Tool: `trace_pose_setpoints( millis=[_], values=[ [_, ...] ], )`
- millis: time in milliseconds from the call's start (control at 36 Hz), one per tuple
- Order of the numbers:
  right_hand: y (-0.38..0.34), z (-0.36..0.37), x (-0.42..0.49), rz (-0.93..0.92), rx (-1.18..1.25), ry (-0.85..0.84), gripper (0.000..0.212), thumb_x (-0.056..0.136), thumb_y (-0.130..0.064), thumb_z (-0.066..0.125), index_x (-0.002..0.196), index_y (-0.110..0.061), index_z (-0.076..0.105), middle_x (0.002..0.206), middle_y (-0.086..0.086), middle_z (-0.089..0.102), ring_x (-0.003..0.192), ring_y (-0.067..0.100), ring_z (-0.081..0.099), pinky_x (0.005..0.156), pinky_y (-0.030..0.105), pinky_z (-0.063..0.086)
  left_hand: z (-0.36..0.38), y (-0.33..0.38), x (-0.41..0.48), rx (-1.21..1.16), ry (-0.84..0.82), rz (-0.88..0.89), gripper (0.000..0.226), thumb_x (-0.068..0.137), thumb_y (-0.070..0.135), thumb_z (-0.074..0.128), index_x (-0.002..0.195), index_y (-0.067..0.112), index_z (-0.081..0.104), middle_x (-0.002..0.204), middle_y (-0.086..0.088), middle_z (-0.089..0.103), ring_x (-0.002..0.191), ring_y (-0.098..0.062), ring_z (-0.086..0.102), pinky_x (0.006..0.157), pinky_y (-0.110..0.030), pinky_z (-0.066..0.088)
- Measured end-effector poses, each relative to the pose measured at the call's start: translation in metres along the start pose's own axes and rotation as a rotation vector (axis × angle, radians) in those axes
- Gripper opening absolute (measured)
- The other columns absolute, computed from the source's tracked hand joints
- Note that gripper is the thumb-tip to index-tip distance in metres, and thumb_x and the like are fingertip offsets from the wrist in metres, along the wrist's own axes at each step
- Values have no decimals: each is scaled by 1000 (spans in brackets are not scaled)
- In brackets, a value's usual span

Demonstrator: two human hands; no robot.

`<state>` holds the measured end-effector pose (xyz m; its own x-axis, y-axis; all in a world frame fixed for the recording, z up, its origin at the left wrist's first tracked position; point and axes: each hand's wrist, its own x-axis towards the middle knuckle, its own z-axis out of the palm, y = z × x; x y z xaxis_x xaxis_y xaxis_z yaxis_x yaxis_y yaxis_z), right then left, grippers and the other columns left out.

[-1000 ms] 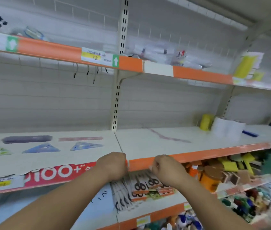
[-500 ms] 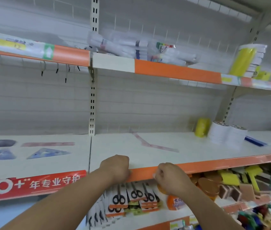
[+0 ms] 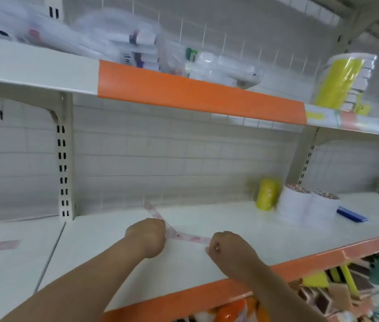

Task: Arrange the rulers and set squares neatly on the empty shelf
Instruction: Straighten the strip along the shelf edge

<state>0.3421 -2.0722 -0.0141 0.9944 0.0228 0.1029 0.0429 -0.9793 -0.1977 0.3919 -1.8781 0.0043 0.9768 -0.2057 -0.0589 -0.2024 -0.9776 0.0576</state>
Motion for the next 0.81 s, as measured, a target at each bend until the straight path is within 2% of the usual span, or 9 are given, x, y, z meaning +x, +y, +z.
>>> trace_pose_setpoints(
  millis=[83,167,306,389,472,556,639,722,806],
  values=[
    [13,5,16,2,1,-17,16,96,-36,42,89,-24,48,92,-3,48,87,16,49,79,31,45,0,2,16,45,-20,-47,34,98,18,40,124,-2,48,124,-8,58,113,-25,57,89,-31,46],
    [25,10,33,-12,24,-8,19,97,-34,41,100,-23,56,98,-3,50,87,14,44,76,29,42,-4,9,28,61,-54,-97,42,100,24,38,134,0,39,133,-8,52,120,-25,52,96,-32,45],
    [34,21,56,-129,4,-63,31,100,-28,37,127,-29,52,121,1,45,113,17,43,85,28,42,6,9,42,145,-105,-73,60,96,14,43,151,19,20,139,-5,41,128,-25,38,101,-37,41],
    [37,26,71,-226,-42,-125,34,101,-24,37,133,-29,47,124,3,40,116,20,39,84,30,41,14,12,47,185,-167,-54,64,95,10,44,151,24,15,140,-7,37,127,-28,35,102,-41,38],
    [42,28,80,-295,-83,-178,34,99,-18,38,130,-28,49,118,5,39,115,23,39,82,34,43,17,18,53,199,-197,-40,63,95,10,44,149,27,17,142,-7,32,128,-31,33,103,-44,37],
    [49,28,88,-350,-126,-223,33,98,-15,41,122,-32,56,103,2,34,101,21,36,85,36,45,23,18,59,203,-217,-45,64,96,13,40,151,32,13,150,-6,20,131,-32,29,105,-45,36],
    [58,28,95,-407,-148,-245,31,100,-21,41,120,-36,59,101,3,34,99,21,34,88,37,46,30,19,61,212,-215,-60,62,96,14,42,150,31,18,154,-6,12,131,-32,28,104,-46,36],
    [69,26,101,-435,-148,-248,28,100,-29,42,118,-36,63,98,1,36,98,19,35,86,35,43,34,22,61,204,-199,-64,58,96,15,41,149,27,20,152,-8,16,129,-32,29,103,-44,37],
    [80,21,109,-425,-84,-257,28,97,-38,45,114,-36,68,86,-7,42,94,17,37,85,31,41,37,29,61,183,-198,-50,49,97,18,39,145,21,29,144,-11,29,125,-32,33,99,-43,37]
  ],
)
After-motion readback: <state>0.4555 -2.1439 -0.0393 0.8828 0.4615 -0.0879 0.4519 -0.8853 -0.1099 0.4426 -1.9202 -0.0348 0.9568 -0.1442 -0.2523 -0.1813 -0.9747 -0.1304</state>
